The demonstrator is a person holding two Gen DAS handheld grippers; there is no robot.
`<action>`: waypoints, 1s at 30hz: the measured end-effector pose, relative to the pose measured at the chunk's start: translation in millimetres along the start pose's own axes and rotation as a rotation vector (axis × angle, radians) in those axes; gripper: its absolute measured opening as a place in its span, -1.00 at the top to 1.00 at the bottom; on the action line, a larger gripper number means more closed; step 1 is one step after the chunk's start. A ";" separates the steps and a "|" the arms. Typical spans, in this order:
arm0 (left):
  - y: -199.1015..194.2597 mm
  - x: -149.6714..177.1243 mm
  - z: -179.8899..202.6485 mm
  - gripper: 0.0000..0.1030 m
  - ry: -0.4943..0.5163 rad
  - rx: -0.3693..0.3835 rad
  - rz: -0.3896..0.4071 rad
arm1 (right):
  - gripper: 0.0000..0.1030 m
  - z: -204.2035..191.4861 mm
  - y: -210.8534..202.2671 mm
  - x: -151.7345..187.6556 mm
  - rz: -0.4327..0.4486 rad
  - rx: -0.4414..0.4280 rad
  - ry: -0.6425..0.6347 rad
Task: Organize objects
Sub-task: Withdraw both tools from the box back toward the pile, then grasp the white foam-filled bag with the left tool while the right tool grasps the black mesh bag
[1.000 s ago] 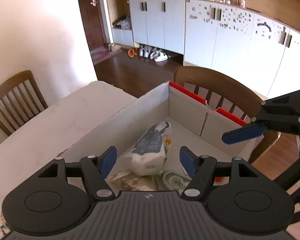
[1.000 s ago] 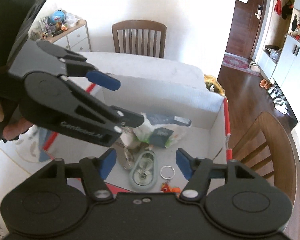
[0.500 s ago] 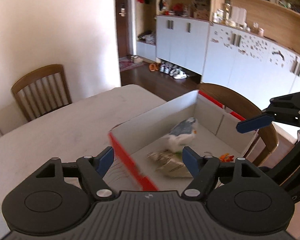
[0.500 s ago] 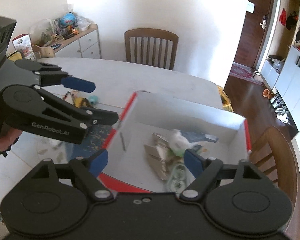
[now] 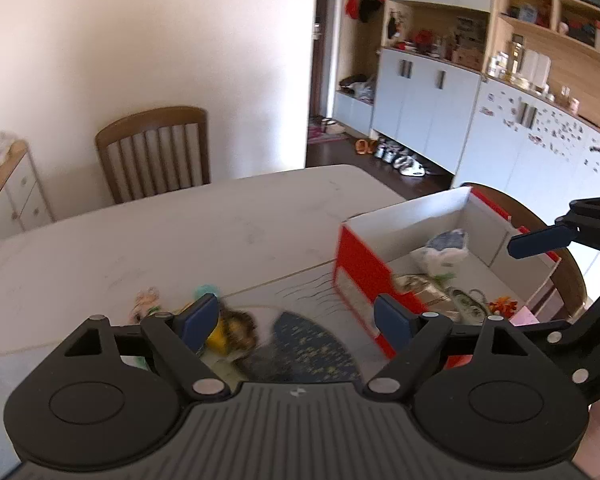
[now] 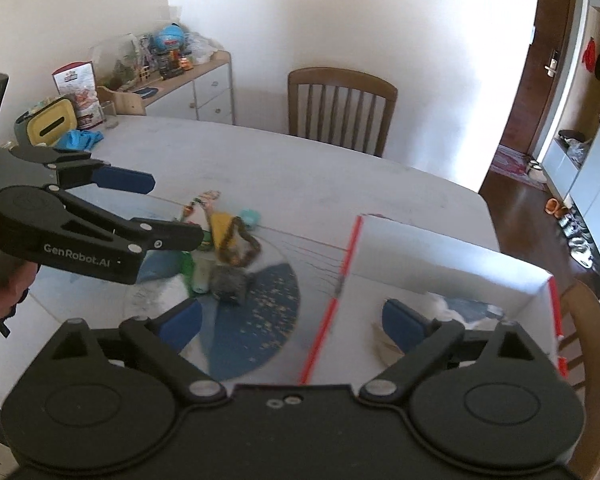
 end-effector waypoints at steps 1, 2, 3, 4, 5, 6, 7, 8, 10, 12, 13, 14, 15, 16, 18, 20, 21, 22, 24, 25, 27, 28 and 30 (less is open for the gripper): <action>-3.3 3.1 -7.1 -0.76 -0.014 -0.002 0.000 | -0.90 -4.9 0.9 -1.4 0.001 -0.002 0.000; -7.5 5.6 -13.2 -0.90 -0.024 -0.004 0.001 | -0.90 -10.4 2.5 -3.1 0.001 -0.003 -0.001; -10.1 8.9 -19.8 -0.96 -0.033 -0.006 0.003 | -0.90 -14.7 3.6 -4.0 0.001 -0.005 -0.001; -13.0 11.3 -25.7 -0.98 -0.041 -0.008 0.005 | -0.90 -19.2 5.0 -5.4 0.003 -0.006 -0.001; -15.7 14.5 -32.2 -0.98 -0.047 -0.013 0.007 | -0.90 -23.0 6.0 -6.4 0.005 -0.006 0.002; -17.4 16.8 -36.7 -0.99 -0.051 -0.017 0.008 | -0.90 -25.9 7.5 -7.0 0.006 -0.006 0.007; -19.1 19.9 -42.0 -0.99 -0.056 -0.020 0.010 | -0.90 -28.7 10.4 -7.6 0.006 -0.007 0.015; -20.3 23.7 -47.2 -0.99 -0.062 -0.022 0.011 | -0.90 -31.5 12.8 -7.7 0.004 -0.007 0.022; -22.7 30.5 -57.6 -0.99 -0.071 -0.025 0.010 | -0.90 -38.2 19.9 -9.4 0.004 0.002 0.037; -22.5 38.3 -67.4 -0.99 -0.079 -0.026 -0.002 | -0.90 -41.8 25.5 -9.0 -0.001 0.006 0.043; -22.0 42.9 -72.2 -1.00 -0.084 -0.029 -0.007 | -0.90 -44.0 30.0 -8.7 -0.006 0.009 0.046; -20.9 47.3 -75.8 -1.00 -0.088 -0.032 -0.013 | -0.90 -45.3 33.2 -8.0 -0.009 0.012 0.050; -19.4 52.6 -80.0 -1.00 -0.095 -0.030 -0.020 | -0.90 -46.7 36.3 -7.3 -0.014 0.013 0.054; -18.1 57.5 -83.8 -1.00 -0.104 -0.025 -0.029 | -0.90 -48.3 39.8 -6.8 -0.020 0.013 0.059; -13.0 69.4 -90.4 -1.00 -0.111 -0.023 -0.054 | -0.90 -51.2 47.3 -5.1 -0.031 0.018 0.066; -6.3 79.6 -93.9 -1.00 -0.106 -0.024 -0.083 | -0.90 -52.6 53.7 -3.1 -0.040 0.018 0.077; -2.5 84.4 -95.3 -1.00 -0.106 -0.017 -0.098 | -0.90 -53.2 58.0 -2.4 -0.044 0.019 0.083; 0.9 89.1 -96.1 -1.00 -0.107 -0.014 -0.105 | -0.89 -53.5 62.1 -2.1 -0.049 0.024 0.088; 7.0 97.2 -94.9 -1.00 -0.103 0.007 -0.124 | -0.88 -54.7 69.9 -1.3 -0.061 0.021 0.101; 10.4 101.4 -93.6 -1.00 -0.105 0.019 -0.132 | -0.87 -55.8 74.6 -1.2 -0.067 0.019 0.106; 16.7 108.4 -90.2 -1.00 -0.103 0.033 -0.141 | -0.85 -58.0 82.8 -0.2 -0.077 0.019 0.111; 19.9 111.2 -88.2 -1.00 -0.105 0.044 -0.149 | -0.84 -59.6 87.6 -0.1 -0.084 0.017 0.116; 26.7 117.0 -85.1 -1.00 -0.108 0.057 -0.160 | -0.83 -61.3 95.0 0.6 -0.096 0.013 0.126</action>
Point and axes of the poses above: each gripper's, at about its wrist camera, not at the fingertips, and y roughly the way its jaws point, z to its right, x to its underside, the point moved 6 cm from there along y, roughly the way its jaws point, and after that the axes turned 11 degrees about x, right-handed, at the moved point
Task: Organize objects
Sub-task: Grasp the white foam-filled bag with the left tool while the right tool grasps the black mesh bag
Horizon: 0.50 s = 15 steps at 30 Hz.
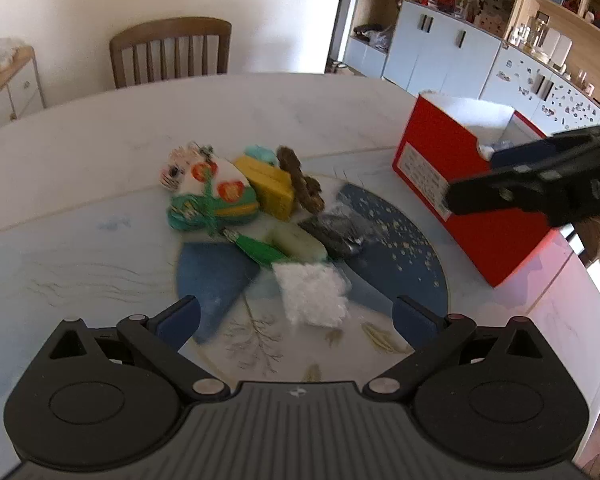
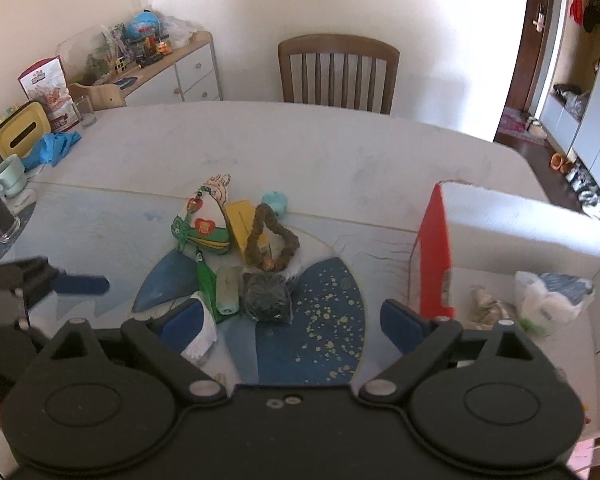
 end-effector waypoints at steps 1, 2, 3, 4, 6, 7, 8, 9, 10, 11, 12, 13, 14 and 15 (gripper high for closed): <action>4.3 2.7 0.4 -1.00 -0.001 0.001 -0.010 | -0.82 -1.1 4.8 0.1 -0.007 0.003 0.003; 7.6 5.2 0.0 -1.00 -0.008 -0.004 -0.012 | -0.81 -2.7 8.5 -0.1 -0.012 0.003 0.004; 10.1 6.8 -0.4 -1.00 -0.016 -0.012 -0.010 | -0.80 -4.2 12.6 0.1 -0.018 0.001 0.005; 12.2 7.7 -0.5 -1.00 -0.023 -0.020 -0.006 | -0.79 -5.7 17.7 0.5 -0.023 0.002 0.002; 16.4 8.7 -0.1 -1.00 -0.020 -0.040 0.011 | -0.76 -7.9 26.6 0.2 -0.032 0.009 -0.009; 18.4 8.8 0.4 -1.00 -0.015 -0.055 0.020 | -0.74 -8.4 32.2 -0.2 -0.039 0.016 -0.011; 20.1 8.4 1.0 -1.00 -0.010 -0.059 0.026 | -0.73 -8.5 36.3 0.0 -0.044 0.018 -0.010; 22.3 8.0 1.7 -1.00 -0.005 -0.062 0.031 | -0.73 -9.0 41.9 0.7 -0.052 0.016 -0.011; 24.5 7.5 2.0 -1.00 -0.001 -0.070 0.033 | -0.71 -9.1 45.9 1.7 -0.060 0.017 -0.013; 26.8 7.2 2.1 -1.00 0.006 -0.081 0.036 | -0.69 -8.9 50.4 2.5 -0.066 0.019 -0.015; 29.3 6.9 1.9 -1.00 0.013 -0.092 0.042 | -0.67 -9.3 54.6 2.8 -0.073 0.019 -0.015; 31.8 6.8 1.3 -0.99 0.014 -0.100 0.046 | -0.63 -9.3 57.8 3.6 -0.080 0.012 -0.011; 34.8 7.0 0.4 -0.99 0.010 -0.100 0.043 | -0.63 -9.4 60.3 4.4 -0.085 0.005 -0.007; 37.9 7.4 -0.3 -0.99 0.005 -0.095 0.038 | -0.63 -10.0 62.3 4.8 -0.089 0.001 -0.005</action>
Point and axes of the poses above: each gripper's, at about its wrist camera, not at the fingertips, and y roughly the way its jaws point, z to its right, x to its underside, the point moved 6 cm from there along y, roughly the way its jaws point, and after that the axes turned 11 degrees about x, right-handed, at the moved point
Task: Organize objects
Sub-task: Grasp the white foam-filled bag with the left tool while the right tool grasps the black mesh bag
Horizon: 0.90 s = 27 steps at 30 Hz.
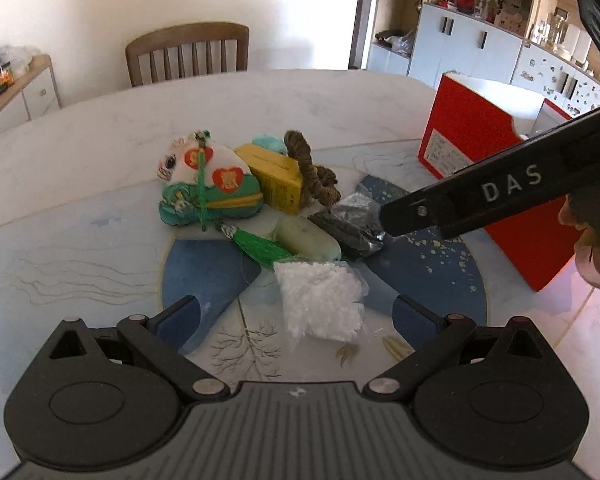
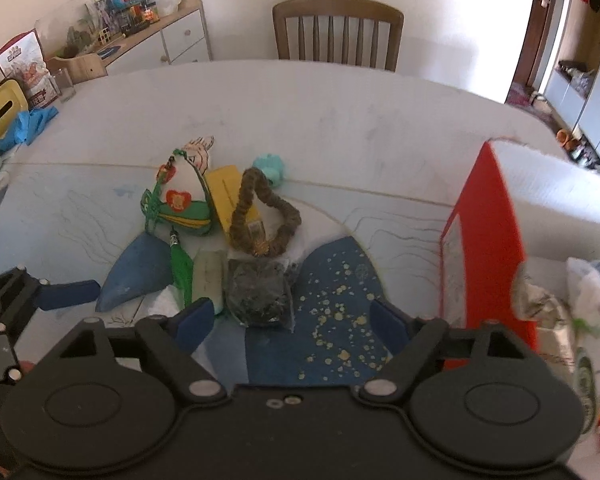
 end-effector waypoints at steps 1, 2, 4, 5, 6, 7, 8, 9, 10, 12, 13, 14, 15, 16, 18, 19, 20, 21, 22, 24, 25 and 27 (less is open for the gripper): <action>2.5 0.4 -0.1 -0.99 0.000 0.002 -0.004 | -0.61 -1.1 2.9 0.2 -0.004 -0.008 -0.002; 5.0 1.0 0.1 -0.99 0.002 0.001 -0.006 | -0.57 -2.2 5.0 0.3 -0.008 -0.014 -0.005; 9.7 1.7 1.3 -0.99 0.007 0.003 -0.008 | -0.54 -5.0 10.7 -0.1 -0.015 -0.027 -0.011; 11.9 2.1 1.8 -0.99 0.010 0.004 -0.012 | -0.52 -6.0 12.8 -0.6 -0.018 -0.031 -0.014; 13.9 2.4 2.4 -0.99 0.013 0.007 -0.013 | -0.50 -6.9 14.8 -1.2 -0.020 -0.033 -0.017; 15.5 2.7 3.0 -0.99 0.016 0.010 -0.013 | -0.47 -7.9 17.0 -1.7 -0.024 -0.038 -0.019; 17.0 2.9 3.3 -0.99 0.020 0.008 -0.013 | -0.43 -8.9 19.3 -1.9 -0.029 -0.042 -0.022; 18.0 2.5 3.4 -0.98 0.023 0.002 -0.014 | -0.42 -9.9 21.4 -2.3 -0.032 -0.043 -0.027; 19.0 2.4 3.2 -0.98 0.024 -0.003 -0.014 | -0.40 -10.7 22.9 -2.4 -0.033 -0.046 -0.031; 20.7 2.6 2.5 -0.98 0.017 -0.003 -0.020 | -0.35 -12.4 25.4 -2.8 -0.038 -0.059 -0.034; 21.1 2.7 2.4 -0.97 0.015 0.000 -0.017 | -0.30 -13.2 26.5 -2.6 -0.040 -0.063 -0.036; 20.8 2.7 2.2 -0.95 0.013 0.000 -0.014 | -0.22 -14.1 26.6 -2.4 -0.042 -0.072 -0.038; 20.5 2.5 2.0 -0.93 0.014 -0.005 -0.010 | -0.20 -14.7 27.1 -2.2 -0.044 -0.079 -0.038; 20.2 2.4 1.9 -0.90 0.015 -0.010 -0.007 | -0.15 -15.8 27.3 -2.0 -0.045 -0.084 -0.039; 20.1 2.1 1.2 -0.80 0.011 -0.015 -0.005 | -0.06 -17.5 28.0 -2.2 -0.045 -0.094 -0.042; 19.9 1.8 0.6 -0.71 0.009 -0.021 -0.004 | -0.01 -17.9 27.6 -2.3 -0.044 -0.102 -0.041; 19.7 2.1 0.5 -0.64 0.008 -0.025 -0.003 | 0.05 -18.2 27.5 -2.3 -0.043 -0.107 -0.042; 19.0 2.1 0.2 -0.58 0.009 -0.029 -0.001 | 0.08 -18.8 27.4 -2.1 -0.042 -0.109 -0.043; 17.6 1.7 0.0 -0.43 0.009 -0.030 0.002 | 0.12 -19.0 26.8 -2.0 -0.038 -0.111 -0.044; 15.4 1.1 0.3 -0.21 0.010 -0.019 0.006 | 0.23 -18.5 26.6 -1.6 -0.040 -0.109 -0.043; 14.4 1.2 0.8 -0.11 0.009 -0.015 0.005 | 0.25 -18.3 26.5 -1.3 -0.042 -0.108 -0.041; 12.9 0.6 1.4 0.03 0.011 -0.007 0.001 | 0.29 -17.2 25.8 -1.2 -0.041 -0.112 -0.033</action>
Point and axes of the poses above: each gripper's, at about its wrist camera, not at the fingertips, and y roughly the way its jaws point, z to its right, x to its underside, the point moved 6 cm from there along y, roughly the way its jaws point, and after that the axes turned 11 degrees about x, right-handed, at the moved point
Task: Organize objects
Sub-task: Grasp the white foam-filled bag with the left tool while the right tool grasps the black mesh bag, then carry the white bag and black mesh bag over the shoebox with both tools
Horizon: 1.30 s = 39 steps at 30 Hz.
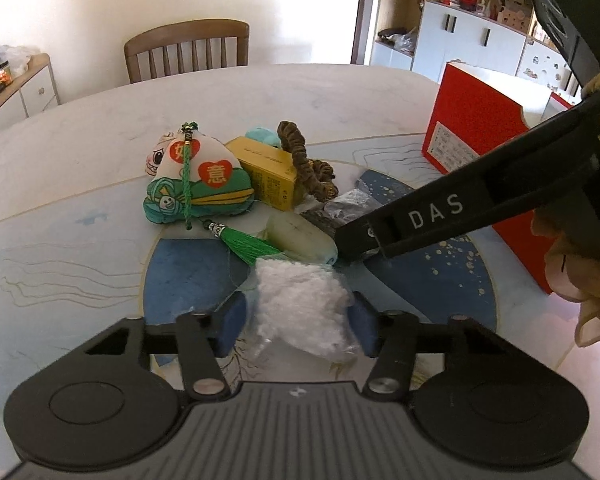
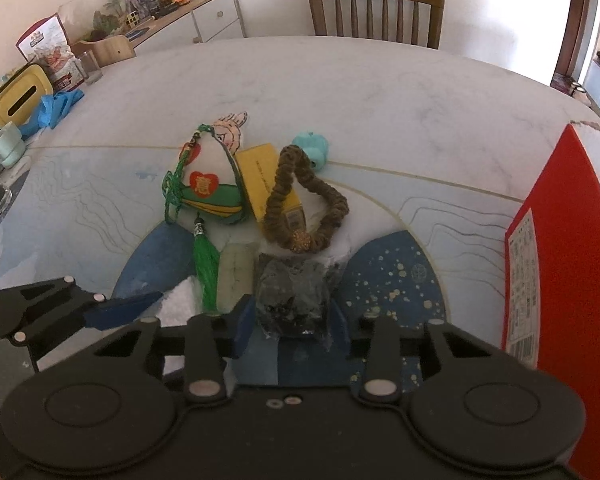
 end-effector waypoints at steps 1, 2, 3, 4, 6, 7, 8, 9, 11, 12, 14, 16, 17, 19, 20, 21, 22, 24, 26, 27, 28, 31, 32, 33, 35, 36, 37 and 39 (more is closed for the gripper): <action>-0.8 0.2 1.0 0.12 0.002 0.006 -0.002 | 0.33 0.5 -0.8 0.3 0.002 0.000 0.005; -1.9 0.4 2.0 0.14 0.004 0.008 -0.005 | 0.38 1.0 -1.6 0.7 0.005 0.000 0.009; -3.3 0.4 3.0 0.15 0.006 0.008 -0.008 | 0.40 1.5 -2.9 1.1 0.011 0.003 0.014; -4.8 0.5 3.5 0.17 0.008 0.007 -0.010 | 0.42 2.3 -4.4 1.8 0.016 0.006 0.018; -8.0 -0.2 4.5 0.18 0.010 0.008 -0.012 | 0.45 3.9 -7.7 2.9 0.022 0.014 0.031; -9.7 -1.0 5.4 0.19 0.014 0.003 -0.014 | 0.46 4.8 -10.1 3.7 0.025 0.014 0.040; -11.7 -1.8 6.2 0.19 0.019 -0.002 -0.017 | 0.47 5.3 -13.3 4.6 0.025 0.009 0.049; -14.0 -3.0 6.9 0.19 0.023 -0.003 -0.016 | 0.47 5.8 -16.7 5.3 0.028 0.008 0.054; -20.0 -6.2 8.8 0.19 0.023 -0.001 -0.009 | 0.47 5.8 -27.1 6.8 0.042 0.000 0.062; -23.5 -8.0 9.8 0.19 0.021 0.000 -0.004 | 0.47 6.1 -32.9 7.5 0.048 -0.005 0.067; -29.1 -12.3 11.6 0.19 0.015 -0.003 0.002 | 0.47 6.6 -43.7 8.3 0.059 0.002 0.072; -34.2 -17.2 13.9 0.19 -0.008 -0.004 -0.004 | 0.47 8.0 -55.6 9.3 0.070 -0.004 0.083; -37.2 -19.9 15.1 0.19 -0.020 0.000 -0.002 | 0.47 9.4 -62.9 9.7 0.080 -0.005 0.090; -45.6 -26.8 19.3 0.19 -0.023 0.004 0.013 | 0.47 12.7 -75.6 10.1 0.104 -0.009 0.100; -49.4 -30.4 22.2 0.19 -0.021 0.006 0.019 | 0.48 14.6 -83.2 10.5 0.116 -0.012 0.106; -53.3 -33.8 25.3 0.19 -0.021 0.010 0.025 | 0.48 16.7 -91.1 11.0 0.129 -0.012 0.111; -56.9 -37.3 27.9 0.19 -0.023 0.011 0.032 | 0.48 19.1 -97.4 10.7 0.139 -0.012 0.116; -64.2 -43.8 34.7 0.19 -0.021 0.016 0.042 | 0.48 22.8 -109.6 11.7 0.158 -0.017 0.125; -70.0 -49.0 41.7 0.19 -0.020 0.019 0.048 | 0.48 27.4 -122.4 13.4 0.178 -0.017 0.133; -72.6 -51.6 45.6 0.19 -0.018 0.022 0.051 | 0.48 29.6 -128.5 14.4 0.187 -0.020 0.134; -75.2 -53.4 49.4 0.19 -0.013 0.024 0.055 | 0.48 31.8 -134.7 15.5 0.197 -0.021 0.134; -82.7 -60.6 62.6 0.19 0.007 0.029 0.064 | 0.48 37.6 -150.5 19.1 0.222 -0.014 0.131; -84.8 -63.7 67.7 0.19 0.014 0.031 0.063 | 0.48 40.5 -154.9 20.1 0.227 -0.009 0.134; -86.6 -66.7 71.8 0.19 0.019 0.035 0.064 | 0.48 43.7 -159.1 21.4 0.230 -0.007 0.138; -90.6 -73.2 79.8 0.19 0.025 0.041 0.071 | 0.48 50.8 -167.1 24.7 0.238 -0.005 0.141; -92.3 -77.2 84.2 0.19 0.028 0.044 0.074 | 0.48 55.2 -170.8 26.6 0.243 0.003 0.143; -93.2 -81.0 88.1 0.19 0.031 0.046 0.075 | 0.47 58.7 -173.9 29.0 0.246 0.008 0.143; -94.0 -86.9 98.3 0.19 0.034 0.053 0.082 | 0.48 67.2 -179.4 32.8 0.251 0.015 0.148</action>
Point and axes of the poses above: each gripper's, at about its wrist camera, not at the fingertips, and y roughly the way its jaws point, z to its right, x to its underside, the point moved 6 cm from there along y, roughly the way its jaws point, and after that the axes turned 11 degrees about x, right-handed, at the moved point
